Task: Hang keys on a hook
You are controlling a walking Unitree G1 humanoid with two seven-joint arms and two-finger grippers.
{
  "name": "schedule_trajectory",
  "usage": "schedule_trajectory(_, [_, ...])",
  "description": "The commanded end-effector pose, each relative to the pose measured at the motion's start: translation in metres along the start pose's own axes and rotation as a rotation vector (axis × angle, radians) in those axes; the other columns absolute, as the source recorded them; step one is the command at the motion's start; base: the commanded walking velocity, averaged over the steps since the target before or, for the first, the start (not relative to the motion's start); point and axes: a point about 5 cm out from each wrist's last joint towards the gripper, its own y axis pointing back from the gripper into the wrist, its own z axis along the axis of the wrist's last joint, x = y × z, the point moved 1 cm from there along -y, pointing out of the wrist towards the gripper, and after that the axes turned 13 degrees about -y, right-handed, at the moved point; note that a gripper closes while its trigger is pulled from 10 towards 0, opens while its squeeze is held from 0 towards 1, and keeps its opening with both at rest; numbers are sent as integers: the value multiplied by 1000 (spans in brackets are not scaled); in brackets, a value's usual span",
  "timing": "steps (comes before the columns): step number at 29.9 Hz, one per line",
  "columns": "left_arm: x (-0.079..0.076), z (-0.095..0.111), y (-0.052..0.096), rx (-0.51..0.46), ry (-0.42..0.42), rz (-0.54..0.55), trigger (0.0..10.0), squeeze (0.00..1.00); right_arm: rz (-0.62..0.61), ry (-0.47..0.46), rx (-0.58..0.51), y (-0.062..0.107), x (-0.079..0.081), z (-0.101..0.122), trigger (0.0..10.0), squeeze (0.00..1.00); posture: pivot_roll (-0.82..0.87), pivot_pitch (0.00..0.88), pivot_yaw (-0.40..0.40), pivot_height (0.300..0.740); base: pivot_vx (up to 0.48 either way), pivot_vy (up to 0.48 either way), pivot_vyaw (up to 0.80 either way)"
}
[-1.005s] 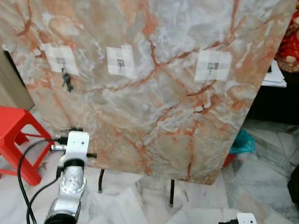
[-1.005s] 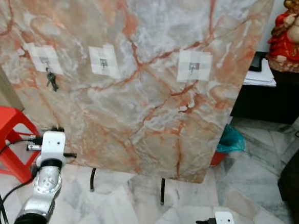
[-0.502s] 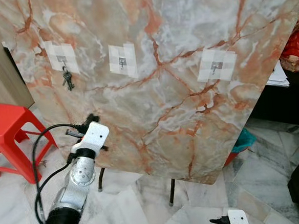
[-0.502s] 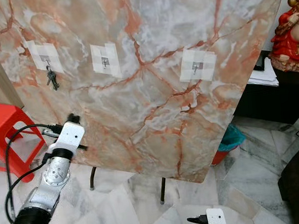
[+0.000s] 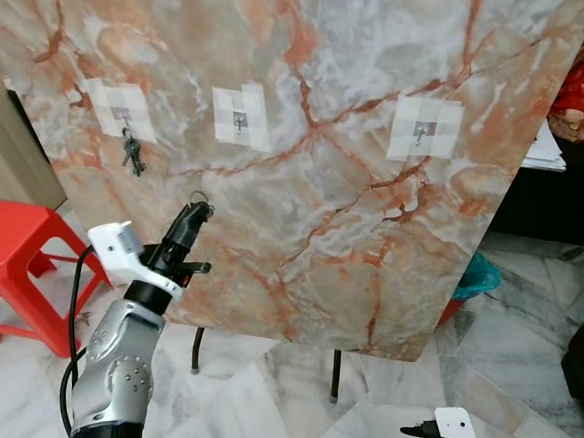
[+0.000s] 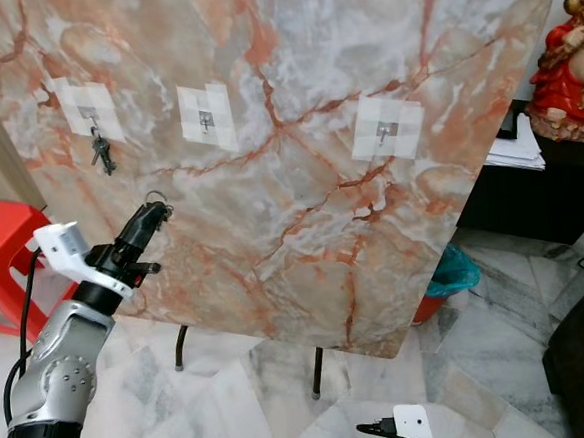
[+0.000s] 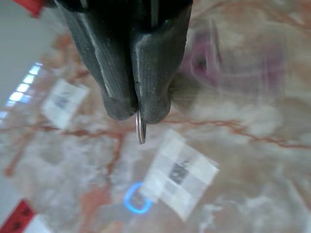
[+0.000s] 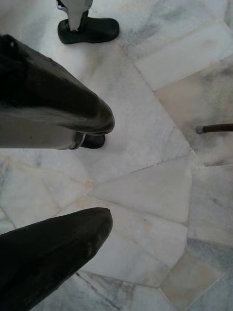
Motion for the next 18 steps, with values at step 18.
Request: schedule_trajectory(18, [-14,8,-11,-45,98,-68,10000,0,-25,7,-6,7,-35,-3,10000,0,134,0,-116,740,0,0,0])
